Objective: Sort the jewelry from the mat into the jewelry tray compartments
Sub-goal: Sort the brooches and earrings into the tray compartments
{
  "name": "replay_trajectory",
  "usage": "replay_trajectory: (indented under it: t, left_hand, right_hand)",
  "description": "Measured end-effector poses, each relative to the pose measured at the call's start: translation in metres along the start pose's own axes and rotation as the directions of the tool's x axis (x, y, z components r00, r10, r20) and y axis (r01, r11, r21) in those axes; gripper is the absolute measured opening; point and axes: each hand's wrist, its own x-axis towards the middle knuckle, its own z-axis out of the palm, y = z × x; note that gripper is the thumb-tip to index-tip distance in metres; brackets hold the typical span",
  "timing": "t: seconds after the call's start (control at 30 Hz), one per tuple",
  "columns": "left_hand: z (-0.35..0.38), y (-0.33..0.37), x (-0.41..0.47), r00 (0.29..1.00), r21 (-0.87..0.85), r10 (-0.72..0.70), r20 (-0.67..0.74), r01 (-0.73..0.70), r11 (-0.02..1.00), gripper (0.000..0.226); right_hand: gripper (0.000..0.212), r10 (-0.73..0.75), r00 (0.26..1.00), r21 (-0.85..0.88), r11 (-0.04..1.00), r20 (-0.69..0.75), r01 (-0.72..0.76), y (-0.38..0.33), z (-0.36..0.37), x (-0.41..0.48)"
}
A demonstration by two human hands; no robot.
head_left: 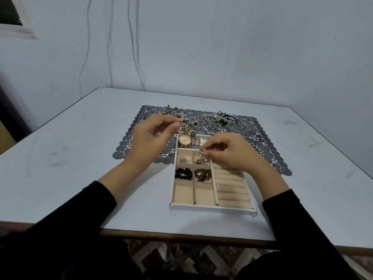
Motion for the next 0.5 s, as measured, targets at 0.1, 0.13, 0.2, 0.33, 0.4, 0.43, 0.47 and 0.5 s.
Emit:
replay_trajectory:
  t: [0.1, 0.13, 0.2, 0.33, 0.4, 0.43, 0.47, 0.5]
  left_hand:
    - [0.0002, -0.0001, -0.0003, 1.000, 0.012, -0.007, 0.007, 0.007, 1.000, 0.013]
    - [0.0003, 0.0000, -0.0003, 1.000, 0.018, -0.007, 0.009, 0.007, 1.000, 0.013]
    - [0.0004, 0.0003, -0.0005, 1.000, 0.024, -0.007, 0.013, 0.007, 1.000, 0.013]
    - [0.0009, -0.0001, -0.0010, 1.000, 0.041, 0.000, 0.017, -0.001, 0.999, 0.013]
    - [0.0011, -0.0003, -0.0012, 1.000, 0.048, -0.006, 0.021, 0.004, 0.999, 0.013]
    - [0.0009, -0.0001, -0.0013, 1.000, 0.050, -0.007, 0.026, 0.005, 0.999, 0.013]
    - [0.0010, 0.0001, -0.0016, 1.000, 0.052, -0.005, 0.031, 0.003, 0.999, 0.014]
    - [0.0010, 0.0004, -0.0018, 0.999, 0.054, 0.000, 0.037, -0.002, 0.999, 0.014]
  right_hand:
    - [0.012, 0.003, 1.000, -0.027, 1.000, 0.014, -0.003, 0.0014, -0.0014, 0.0002]
    - [0.012, 0.006, 1.000, -0.031, 0.999, 0.018, -0.006, 0.0013, -0.0016, -0.0001]
    - [0.013, 0.013, 0.999, -0.048, 0.999, 0.031, -0.012, 0.0002, -0.0012, -0.0005]
    - [0.012, 0.043, 0.998, -0.082, 0.996, 0.042, -0.040, -0.0024, 0.0000, 0.0000]
    - [0.012, 0.044, 0.998, -0.082, 0.996, 0.045, -0.040, -0.0033, 0.0013, 0.0000]
    - [0.012, 0.040, 0.998, -0.083, 0.996, 0.049, -0.036, -0.0038, 0.0021, 0.0001]
    - [0.012, 0.039, 0.998, -0.082, 0.996, 0.054, -0.034, -0.0045, 0.0027, 0.0000]
    - [0.013, 0.041, 0.997, -0.078, 0.996, 0.059, -0.036, -0.0049, 0.0030, -0.0002]
